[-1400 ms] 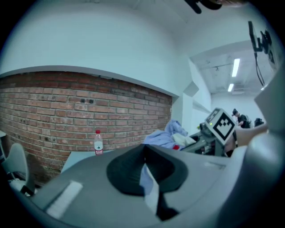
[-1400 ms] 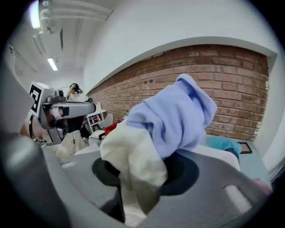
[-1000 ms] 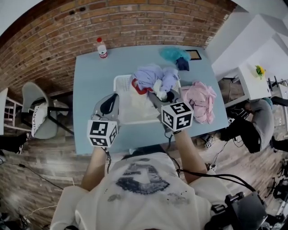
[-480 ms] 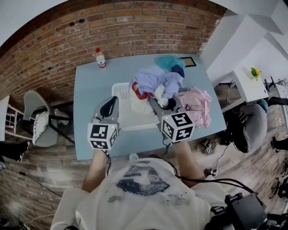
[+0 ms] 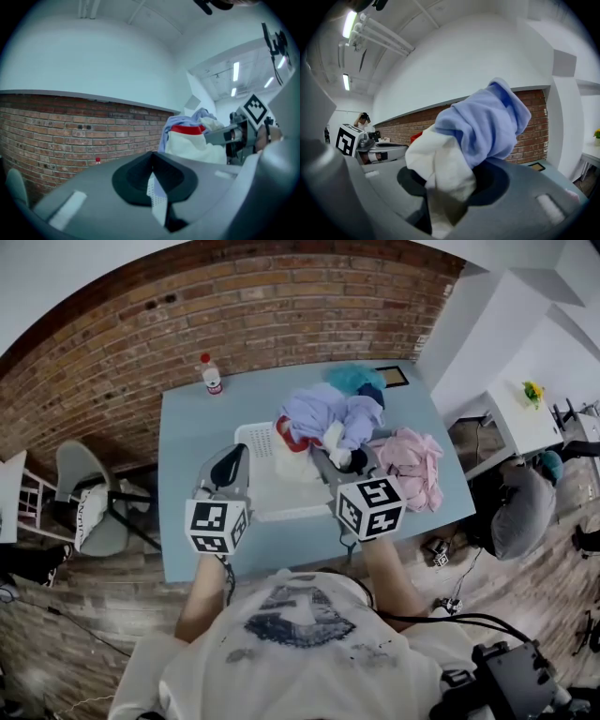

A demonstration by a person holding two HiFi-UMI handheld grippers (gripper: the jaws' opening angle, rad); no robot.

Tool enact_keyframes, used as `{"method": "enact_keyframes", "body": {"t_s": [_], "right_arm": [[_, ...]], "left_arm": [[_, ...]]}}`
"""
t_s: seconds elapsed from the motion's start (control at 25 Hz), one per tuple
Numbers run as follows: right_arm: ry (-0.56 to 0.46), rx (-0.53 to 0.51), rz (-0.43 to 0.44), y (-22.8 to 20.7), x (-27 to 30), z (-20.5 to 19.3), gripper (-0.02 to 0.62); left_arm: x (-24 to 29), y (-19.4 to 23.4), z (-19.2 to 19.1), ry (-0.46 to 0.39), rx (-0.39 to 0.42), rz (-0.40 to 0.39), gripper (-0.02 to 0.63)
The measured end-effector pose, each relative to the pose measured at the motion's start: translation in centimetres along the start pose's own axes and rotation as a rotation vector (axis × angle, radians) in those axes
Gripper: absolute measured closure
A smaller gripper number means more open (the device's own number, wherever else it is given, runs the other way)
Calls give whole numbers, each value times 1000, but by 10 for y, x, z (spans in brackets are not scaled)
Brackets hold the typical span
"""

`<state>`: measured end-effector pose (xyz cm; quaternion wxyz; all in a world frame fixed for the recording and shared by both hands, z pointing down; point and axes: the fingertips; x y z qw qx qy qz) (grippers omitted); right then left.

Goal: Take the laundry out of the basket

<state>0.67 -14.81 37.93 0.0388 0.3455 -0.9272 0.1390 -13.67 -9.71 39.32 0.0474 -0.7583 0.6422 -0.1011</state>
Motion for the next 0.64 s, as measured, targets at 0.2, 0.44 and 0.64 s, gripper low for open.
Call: {"method": "enact_keyframes", "body": {"t_s": [0.2, 0.44, 0.64], "right_arm": [[-2, 1, 6, 0, 1, 1, 410], [6, 1, 3, -3, 4, -1, 410], [11, -2, 10, -2, 6, -2, 410]], "left_arm": [[3, 1, 2, -1, 5, 2, 615], [6, 2, 1, 1, 7, -2, 615], [6, 2, -2, 6, 4, 0, 615]]}}
Point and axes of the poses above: the fingertips, and each gripper's own axes: x forward along the fingers, y to its left, z out of its top, and after that the axes turned 9 degrees about x, right-handed
